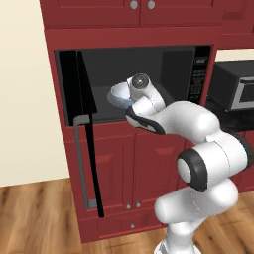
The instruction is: Remove the peach from the bowl and place it on the small plate. Then place the bowl with only the steak in the microwave, close the door, and press the start button to microwave the steak.
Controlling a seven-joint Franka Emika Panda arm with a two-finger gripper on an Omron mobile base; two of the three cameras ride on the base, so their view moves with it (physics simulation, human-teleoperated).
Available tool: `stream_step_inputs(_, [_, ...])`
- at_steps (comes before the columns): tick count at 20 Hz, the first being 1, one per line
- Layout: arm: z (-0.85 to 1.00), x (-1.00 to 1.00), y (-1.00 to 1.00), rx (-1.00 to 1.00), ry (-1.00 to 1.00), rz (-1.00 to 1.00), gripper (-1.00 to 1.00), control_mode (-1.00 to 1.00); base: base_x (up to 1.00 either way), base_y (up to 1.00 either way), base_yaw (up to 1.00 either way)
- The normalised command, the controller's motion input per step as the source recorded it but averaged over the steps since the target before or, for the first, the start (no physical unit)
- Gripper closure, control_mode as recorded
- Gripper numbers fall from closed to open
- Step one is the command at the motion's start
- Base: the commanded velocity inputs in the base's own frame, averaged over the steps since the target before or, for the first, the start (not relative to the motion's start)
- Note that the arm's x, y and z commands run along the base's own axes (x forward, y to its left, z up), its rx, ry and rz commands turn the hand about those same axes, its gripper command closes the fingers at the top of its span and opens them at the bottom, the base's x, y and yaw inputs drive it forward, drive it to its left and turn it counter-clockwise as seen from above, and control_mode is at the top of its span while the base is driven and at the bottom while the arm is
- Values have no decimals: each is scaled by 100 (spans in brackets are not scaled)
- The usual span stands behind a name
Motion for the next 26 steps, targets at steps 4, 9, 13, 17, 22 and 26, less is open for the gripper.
stream_step_inputs(4, [-17,59,0,-2,6,0,100,-100,0,0,0])
stream_step_inputs(9, [-8,35,-1,0,3,0,100,-100,0,0,0])
stream_step_inputs(13, [0,-9,-4,0,-4,0,-100,-100,0,0,0])
stream_step_inputs(17, [11,-61,-1,0,-29,0,-100,-100,0,0,0])
stream_step_inputs(22, [42,-94,0,0,-28,0,-100,-100,0,0,0])
stream_step_inputs(26, [34,-100,3,0,-2,0,-100,-100,0,0,0])
